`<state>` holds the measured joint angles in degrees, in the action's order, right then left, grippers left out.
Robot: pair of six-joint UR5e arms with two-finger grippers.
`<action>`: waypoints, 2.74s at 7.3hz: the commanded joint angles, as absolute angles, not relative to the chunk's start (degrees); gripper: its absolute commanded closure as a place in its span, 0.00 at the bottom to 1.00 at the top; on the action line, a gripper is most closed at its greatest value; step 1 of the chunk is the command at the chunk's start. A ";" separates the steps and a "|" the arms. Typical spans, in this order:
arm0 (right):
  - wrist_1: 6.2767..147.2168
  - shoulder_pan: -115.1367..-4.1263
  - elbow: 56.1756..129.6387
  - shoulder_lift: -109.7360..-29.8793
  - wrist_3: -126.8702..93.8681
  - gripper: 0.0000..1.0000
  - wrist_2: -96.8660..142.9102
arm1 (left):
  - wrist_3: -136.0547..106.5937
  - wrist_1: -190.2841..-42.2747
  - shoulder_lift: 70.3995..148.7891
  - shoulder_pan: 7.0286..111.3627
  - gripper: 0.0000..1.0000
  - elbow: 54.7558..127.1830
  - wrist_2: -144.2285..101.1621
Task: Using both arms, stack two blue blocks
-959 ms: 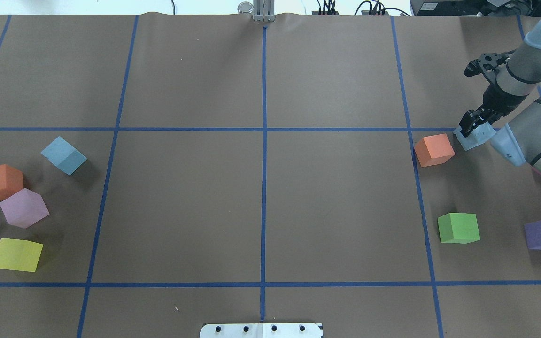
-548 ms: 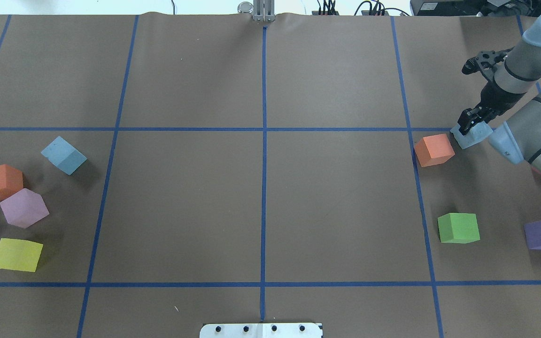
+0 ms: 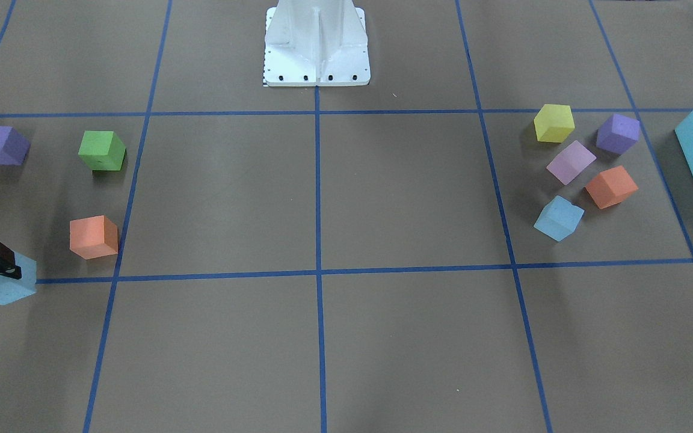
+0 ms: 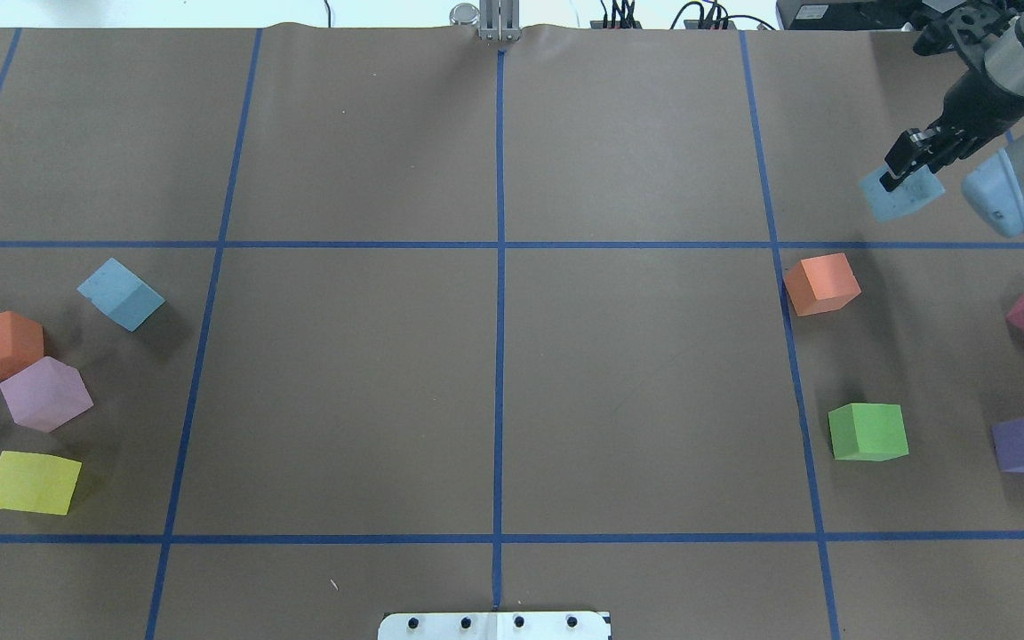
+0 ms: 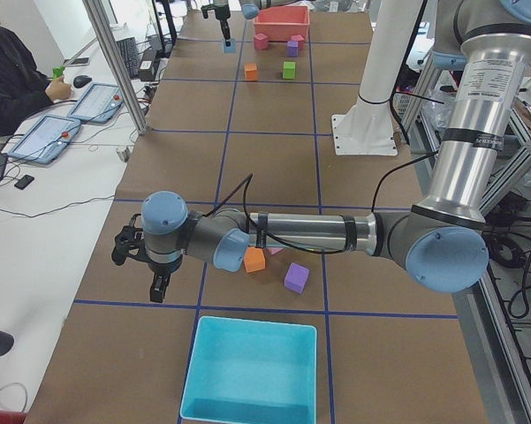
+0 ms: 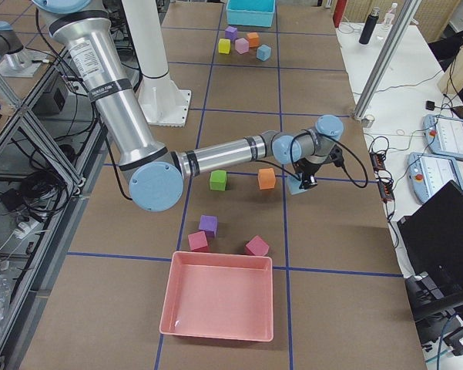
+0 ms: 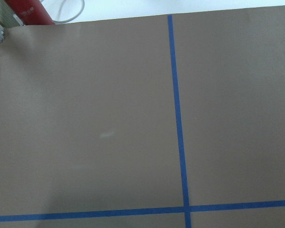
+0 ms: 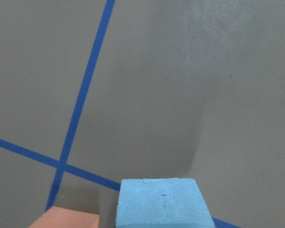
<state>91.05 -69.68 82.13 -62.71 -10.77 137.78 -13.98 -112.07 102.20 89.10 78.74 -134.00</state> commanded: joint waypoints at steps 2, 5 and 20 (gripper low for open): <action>104.14 -65.68 91.73 -56.00 -18.25 0.60 137.38 | -28.74 -126.44 101.96 77.99 0.03 80.06 -134.12; 106.00 -58.91 95.35 -54.41 -23.89 0.58 132.39 | -29.17 -127.71 104.06 67.11 0.03 87.25 -133.43; 98.26 -35.43 90.97 -43.51 -54.75 0.57 119.36 | -12.06 -114.82 100.37 55.63 0.03 92.90 -127.10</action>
